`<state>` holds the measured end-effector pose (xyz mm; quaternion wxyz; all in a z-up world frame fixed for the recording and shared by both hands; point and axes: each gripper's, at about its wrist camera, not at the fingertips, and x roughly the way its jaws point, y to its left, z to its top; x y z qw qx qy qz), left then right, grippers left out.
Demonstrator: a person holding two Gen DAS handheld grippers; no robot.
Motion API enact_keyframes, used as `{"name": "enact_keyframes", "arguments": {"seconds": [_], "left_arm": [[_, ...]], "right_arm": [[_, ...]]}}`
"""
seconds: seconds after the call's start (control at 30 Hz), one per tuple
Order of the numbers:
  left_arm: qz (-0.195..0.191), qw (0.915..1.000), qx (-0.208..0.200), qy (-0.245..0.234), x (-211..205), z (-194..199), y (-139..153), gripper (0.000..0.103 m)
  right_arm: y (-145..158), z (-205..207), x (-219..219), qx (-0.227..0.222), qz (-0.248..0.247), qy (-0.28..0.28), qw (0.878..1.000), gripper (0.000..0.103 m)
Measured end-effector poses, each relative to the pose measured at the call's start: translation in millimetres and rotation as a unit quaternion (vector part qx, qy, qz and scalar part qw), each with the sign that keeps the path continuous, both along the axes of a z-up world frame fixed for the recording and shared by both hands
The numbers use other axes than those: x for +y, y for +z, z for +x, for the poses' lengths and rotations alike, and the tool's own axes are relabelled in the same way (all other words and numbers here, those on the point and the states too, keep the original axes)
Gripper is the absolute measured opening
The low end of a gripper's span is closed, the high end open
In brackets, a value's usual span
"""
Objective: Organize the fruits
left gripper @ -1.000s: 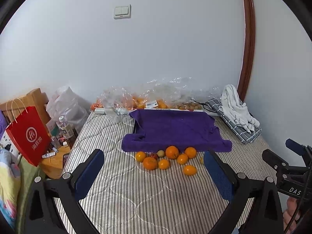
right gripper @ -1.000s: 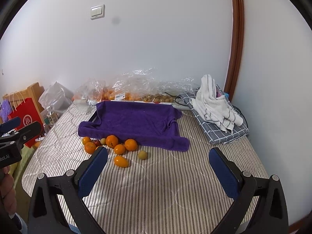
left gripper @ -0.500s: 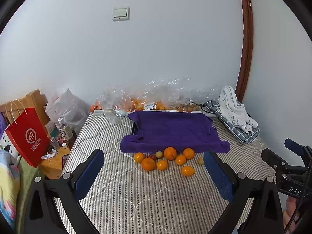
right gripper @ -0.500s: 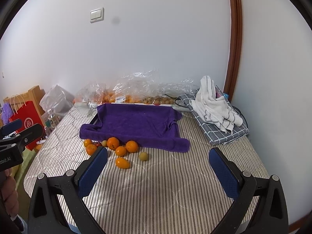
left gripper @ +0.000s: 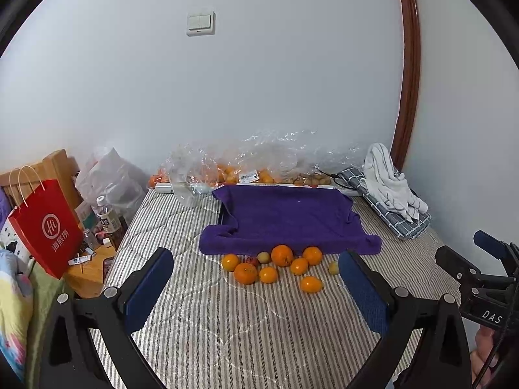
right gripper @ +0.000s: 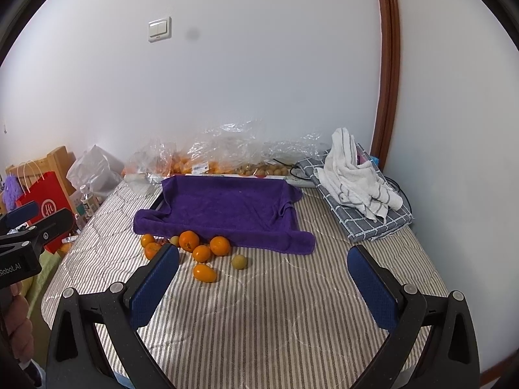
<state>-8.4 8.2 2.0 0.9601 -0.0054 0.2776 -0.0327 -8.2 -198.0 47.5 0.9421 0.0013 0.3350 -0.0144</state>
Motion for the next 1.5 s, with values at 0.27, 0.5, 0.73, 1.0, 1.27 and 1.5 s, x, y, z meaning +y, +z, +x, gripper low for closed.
{"name": "enact_keyframes", "arguments": {"seconds": [0.27,0.5,0.73,1.0,1.27,1.5], "left_arm": [[0.001,1.0,0.0,0.001,-1.0,-0.5,0.2,0.102],[-0.001,1.0,0.0,0.0,-1.0,0.7,-0.6,0.103],[-0.003,0.9998,0.0,0.02,6.4,12.1,-12.3,0.102],[0.016,0.9981,0.038,0.046,30.3,43.5,-59.6,0.101],[0.001,0.9941,0.1,0.041,63.1,75.9,-115.8,0.08],[-0.002,0.9886,0.146,0.035,78.6,97.2,-155.8,0.08]], "right_arm": [[0.5,-0.7,0.0,0.0,0.0,0.001,1.0,0.102],[-0.6,0.0,2.5,-0.003,0.003,0.008,1.0,0.102],[-13.6,7.4,5.2,0.0,0.002,0.012,1.0,0.102],[-66.5,33.4,15.5,0.041,-0.011,0.038,0.998,0.097],[-146.6,79.6,13.6,0.125,0.02,0.046,0.991,0.067],[-186.0,117.4,4.4,0.152,0.045,0.044,0.986,0.058]]}}
